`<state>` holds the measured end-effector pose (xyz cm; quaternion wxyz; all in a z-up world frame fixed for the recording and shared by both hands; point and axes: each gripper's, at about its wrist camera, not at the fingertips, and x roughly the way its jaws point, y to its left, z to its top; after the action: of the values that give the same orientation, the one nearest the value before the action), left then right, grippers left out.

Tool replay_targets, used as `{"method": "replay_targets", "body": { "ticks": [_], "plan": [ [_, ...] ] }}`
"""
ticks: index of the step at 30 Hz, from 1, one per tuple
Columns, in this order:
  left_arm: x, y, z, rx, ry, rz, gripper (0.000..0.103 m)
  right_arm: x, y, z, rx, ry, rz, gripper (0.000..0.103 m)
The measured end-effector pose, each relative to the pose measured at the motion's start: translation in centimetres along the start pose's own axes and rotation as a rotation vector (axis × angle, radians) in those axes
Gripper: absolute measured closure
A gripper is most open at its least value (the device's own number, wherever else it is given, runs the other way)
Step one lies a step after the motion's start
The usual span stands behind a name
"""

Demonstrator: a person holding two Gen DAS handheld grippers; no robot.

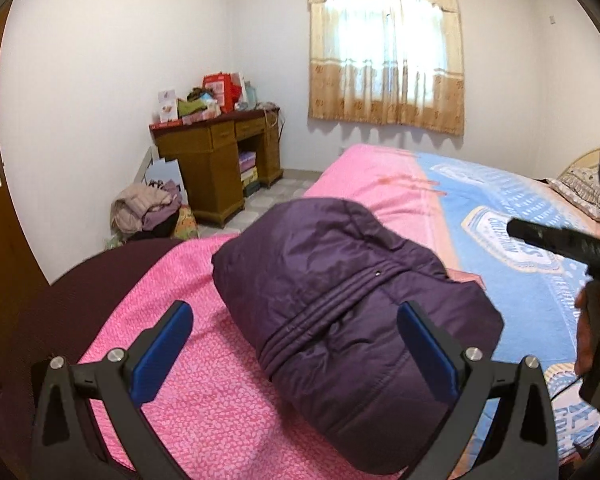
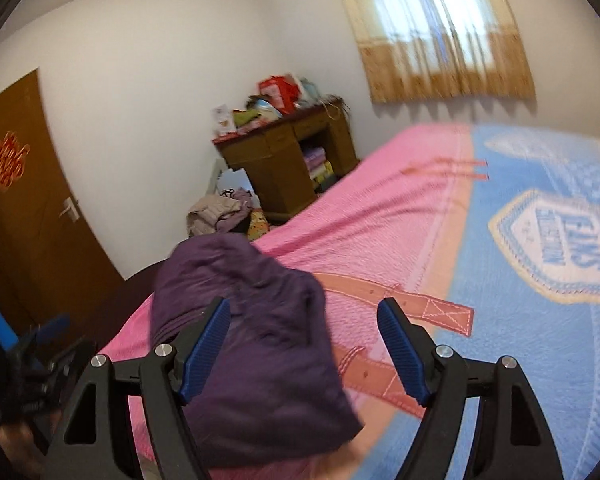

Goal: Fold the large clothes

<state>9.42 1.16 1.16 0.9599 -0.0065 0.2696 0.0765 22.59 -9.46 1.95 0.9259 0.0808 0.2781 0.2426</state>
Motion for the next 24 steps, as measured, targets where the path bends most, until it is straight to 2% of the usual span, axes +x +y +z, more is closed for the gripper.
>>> {"method": "replay_targets", "body": {
  "ticks": [6, 13, 24],
  "plan": [
    [-2.3, -0.7, 0.8, 0.011, -0.058, -0.019, 0.000, -2.7, 2.8, -0.5, -0.080, -0.033, -0.010, 0.026],
    [-2.7, -1.3, 0.9, 0.025, -0.072, -0.025, 0.000, -3.9, 5.7, -1.0, -0.170, -0.075, -0.026, 0.026],
    [-2.8, -1.0, 1.0, 0.014, -0.079, -0.016, 0.000, -4.9, 6.9, -1.3, -0.191, -0.095, -0.001, 0.026]
  ]
}}
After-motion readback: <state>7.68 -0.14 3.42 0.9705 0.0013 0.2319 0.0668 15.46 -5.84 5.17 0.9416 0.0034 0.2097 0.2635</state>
